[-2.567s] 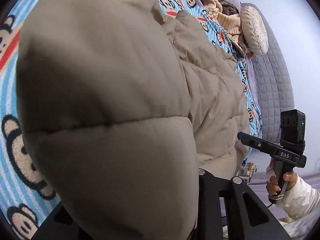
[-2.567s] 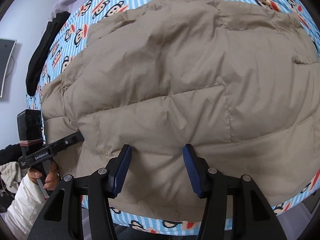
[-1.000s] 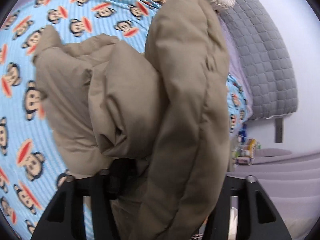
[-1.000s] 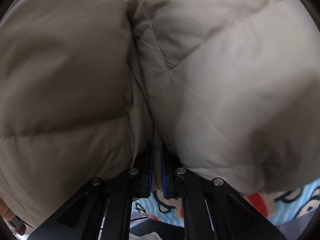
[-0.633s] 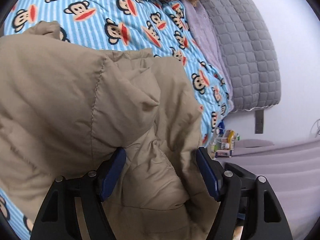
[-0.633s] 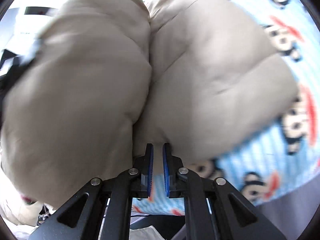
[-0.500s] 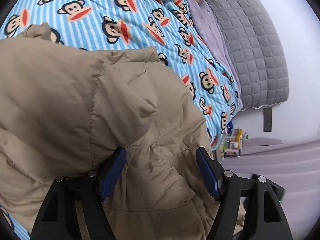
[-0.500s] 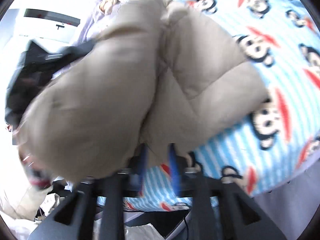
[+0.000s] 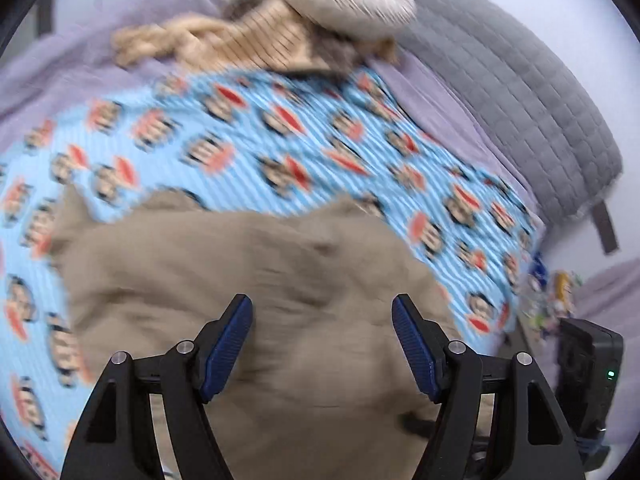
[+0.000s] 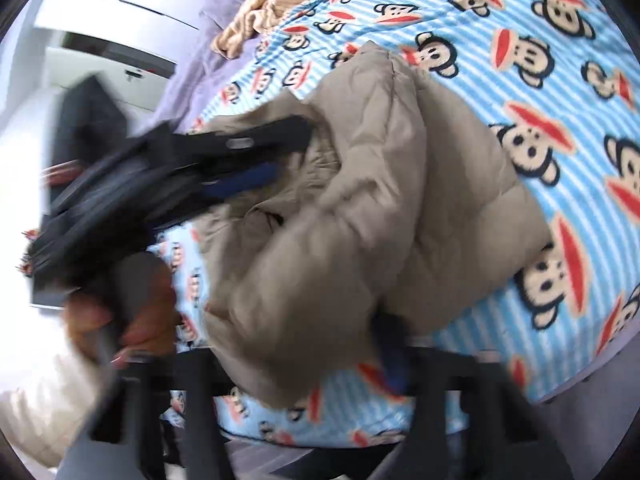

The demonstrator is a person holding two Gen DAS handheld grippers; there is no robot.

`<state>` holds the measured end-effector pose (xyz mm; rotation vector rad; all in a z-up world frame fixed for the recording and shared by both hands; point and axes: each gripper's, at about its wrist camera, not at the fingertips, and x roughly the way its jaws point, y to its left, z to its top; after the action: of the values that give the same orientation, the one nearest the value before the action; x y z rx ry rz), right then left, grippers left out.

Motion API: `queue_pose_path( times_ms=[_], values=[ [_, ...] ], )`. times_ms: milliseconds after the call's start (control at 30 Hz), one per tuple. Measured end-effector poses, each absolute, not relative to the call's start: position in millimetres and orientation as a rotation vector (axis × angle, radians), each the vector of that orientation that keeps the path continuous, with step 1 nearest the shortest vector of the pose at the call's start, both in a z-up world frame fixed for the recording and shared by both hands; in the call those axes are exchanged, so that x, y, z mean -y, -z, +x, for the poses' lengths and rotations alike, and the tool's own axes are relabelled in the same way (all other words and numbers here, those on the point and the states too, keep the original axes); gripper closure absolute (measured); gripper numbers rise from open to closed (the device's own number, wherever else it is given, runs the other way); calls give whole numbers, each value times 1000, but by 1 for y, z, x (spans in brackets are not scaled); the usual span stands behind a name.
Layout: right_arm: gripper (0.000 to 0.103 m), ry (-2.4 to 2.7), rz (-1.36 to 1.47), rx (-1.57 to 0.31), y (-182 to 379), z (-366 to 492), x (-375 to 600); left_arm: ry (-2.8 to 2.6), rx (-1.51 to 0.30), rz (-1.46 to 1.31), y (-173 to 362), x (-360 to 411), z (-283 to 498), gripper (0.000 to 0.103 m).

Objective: Fold large clothes
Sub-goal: 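Lift the folded jacket with the right tool while the left tool opens and releases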

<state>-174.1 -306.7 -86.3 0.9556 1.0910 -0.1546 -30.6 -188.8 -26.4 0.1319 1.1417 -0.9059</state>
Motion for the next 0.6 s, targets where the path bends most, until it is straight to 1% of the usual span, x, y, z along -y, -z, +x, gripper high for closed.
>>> queue_pose_path(
  times_ms=[100, 233, 433, 567, 600],
  values=[
    [83, 204, 793, -1110, 80, -161, 301, 747, -1108, 134, 37, 158, -2, 31],
    [83, 207, 639, -1108, 73, -157, 298, 639, -1118, 177, 73, 152, 26, 31],
    [83, 266, 629, -1108, 83, -162, 316, 695, -1057, 239, 92, 214, 18, 30],
    [83, 337, 680, -1127, 100, -184, 335, 726, -1075, 263, 105, 255, 8, 30],
    [83, 354, 714, -1129, 108, -189, 343, 725, -1077, 274, 108, 262, 6, 26]
  ],
)
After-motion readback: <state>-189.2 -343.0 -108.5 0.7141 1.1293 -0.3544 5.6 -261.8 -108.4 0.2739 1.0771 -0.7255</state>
